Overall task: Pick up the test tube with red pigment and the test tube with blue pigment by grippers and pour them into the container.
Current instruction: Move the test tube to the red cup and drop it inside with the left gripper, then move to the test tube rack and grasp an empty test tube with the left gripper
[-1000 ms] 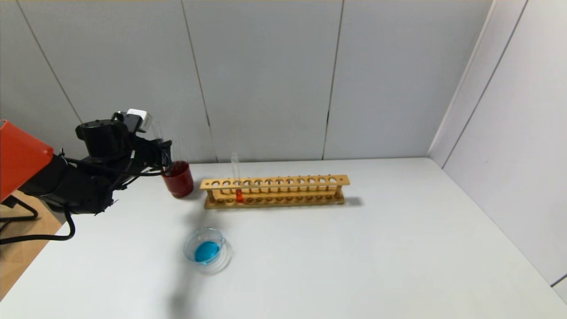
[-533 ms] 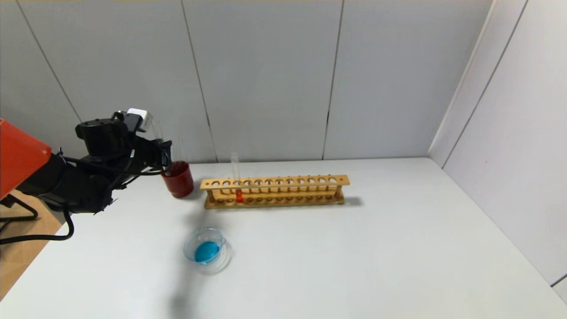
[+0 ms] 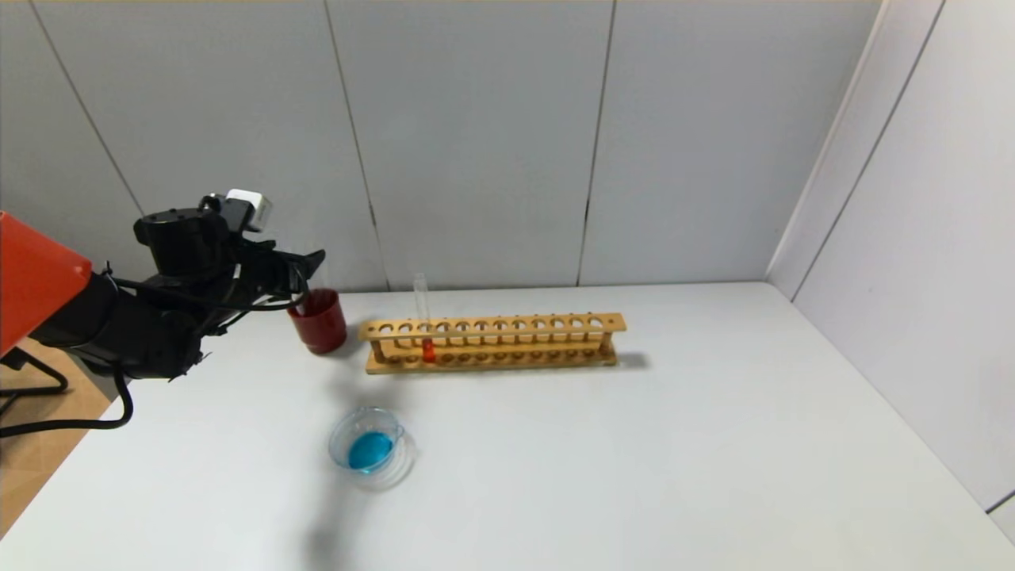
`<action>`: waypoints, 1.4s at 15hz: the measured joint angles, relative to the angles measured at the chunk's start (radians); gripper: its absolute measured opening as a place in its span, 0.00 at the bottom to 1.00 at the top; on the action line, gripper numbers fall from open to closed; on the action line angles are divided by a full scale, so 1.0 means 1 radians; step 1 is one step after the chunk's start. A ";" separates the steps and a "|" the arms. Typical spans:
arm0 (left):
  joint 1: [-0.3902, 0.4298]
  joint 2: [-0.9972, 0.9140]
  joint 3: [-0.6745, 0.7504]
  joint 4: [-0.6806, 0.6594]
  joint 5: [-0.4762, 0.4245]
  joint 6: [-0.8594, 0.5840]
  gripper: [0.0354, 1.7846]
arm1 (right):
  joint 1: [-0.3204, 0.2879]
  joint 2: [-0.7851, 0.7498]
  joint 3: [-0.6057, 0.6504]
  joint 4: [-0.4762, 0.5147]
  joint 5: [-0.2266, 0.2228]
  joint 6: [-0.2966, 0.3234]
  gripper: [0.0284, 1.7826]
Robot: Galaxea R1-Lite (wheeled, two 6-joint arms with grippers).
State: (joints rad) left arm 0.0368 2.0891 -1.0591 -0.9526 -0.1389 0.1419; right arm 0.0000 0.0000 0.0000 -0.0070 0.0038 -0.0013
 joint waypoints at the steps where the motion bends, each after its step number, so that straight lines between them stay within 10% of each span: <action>1: 0.000 -0.002 0.000 -0.011 0.000 -0.001 0.82 | 0.000 0.000 0.000 0.000 0.000 0.000 0.98; 5: 0.000 -0.027 -0.019 -0.020 0.005 -0.001 0.98 | 0.000 0.000 0.000 0.000 0.000 0.000 0.98; 21: -0.169 -0.392 0.098 0.267 -0.034 -0.087 0.98 | 0.000 0.000 0.000 0.000 0.000 0.000 0.98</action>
State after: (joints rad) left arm -0.1326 1.6968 -0.9611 -0.6860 -0.1732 0.0551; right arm 0.0000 0.0000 0.0000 -0.0072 0.0036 -0.0013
